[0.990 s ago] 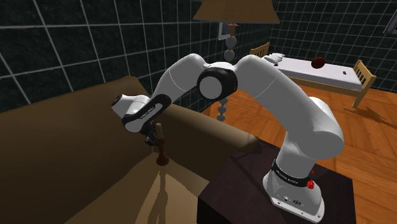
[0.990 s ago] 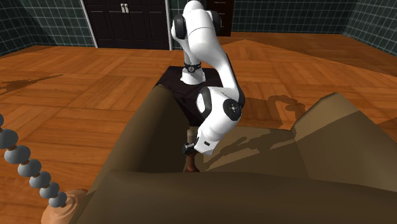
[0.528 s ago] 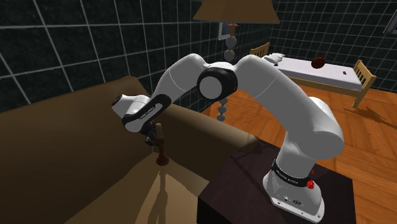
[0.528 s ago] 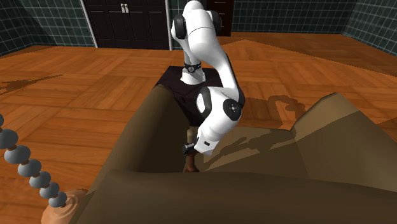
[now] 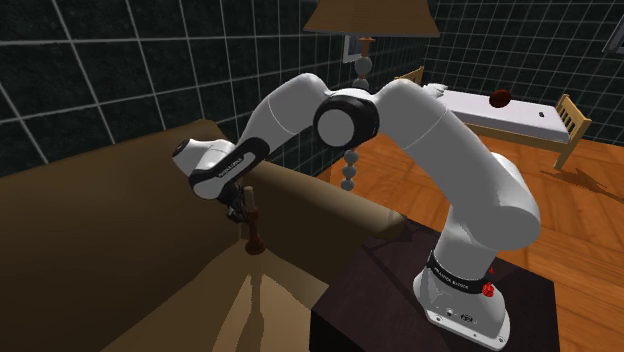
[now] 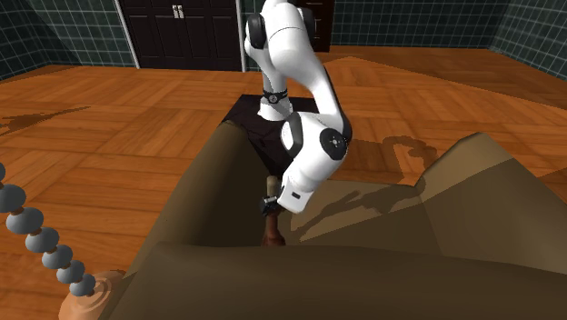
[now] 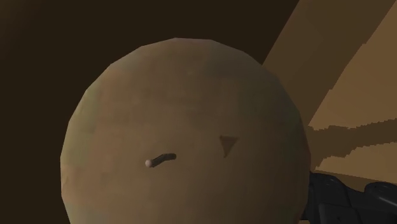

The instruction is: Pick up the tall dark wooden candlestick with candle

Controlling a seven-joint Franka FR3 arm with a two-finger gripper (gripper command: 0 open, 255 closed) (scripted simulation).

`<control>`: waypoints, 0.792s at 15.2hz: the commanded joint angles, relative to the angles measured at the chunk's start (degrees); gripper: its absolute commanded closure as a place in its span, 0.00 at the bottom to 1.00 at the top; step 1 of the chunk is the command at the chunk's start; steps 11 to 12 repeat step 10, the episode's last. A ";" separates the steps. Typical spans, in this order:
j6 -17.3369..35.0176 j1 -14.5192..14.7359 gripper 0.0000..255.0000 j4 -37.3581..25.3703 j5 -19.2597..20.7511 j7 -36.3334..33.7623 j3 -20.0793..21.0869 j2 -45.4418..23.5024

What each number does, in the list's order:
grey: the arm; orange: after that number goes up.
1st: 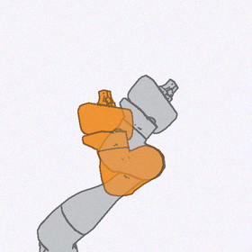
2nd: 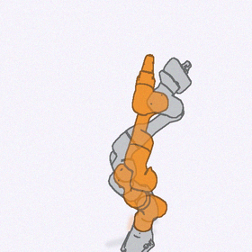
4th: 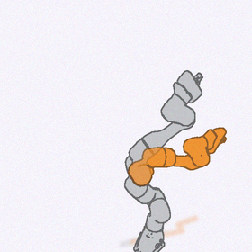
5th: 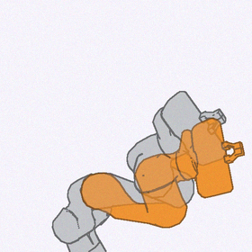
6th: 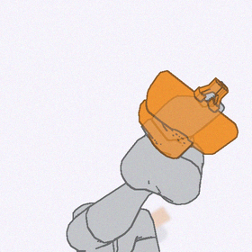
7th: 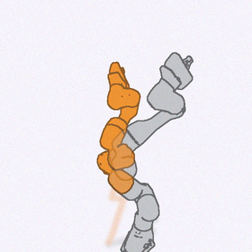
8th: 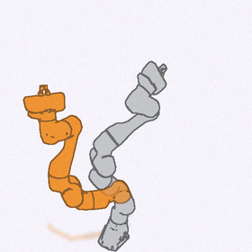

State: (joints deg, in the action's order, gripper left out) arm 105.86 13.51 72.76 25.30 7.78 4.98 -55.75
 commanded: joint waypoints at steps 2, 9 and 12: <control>-1.11 -0.03 1.00 0.46 -0.17 0.36 0.14 1.61; -3.44 -0.12 1.00 1.19 -0.52 1.18 0.39 4.79; -3.44 -0.11 1.00 1.18 -0.52 1.19 0.39 4.79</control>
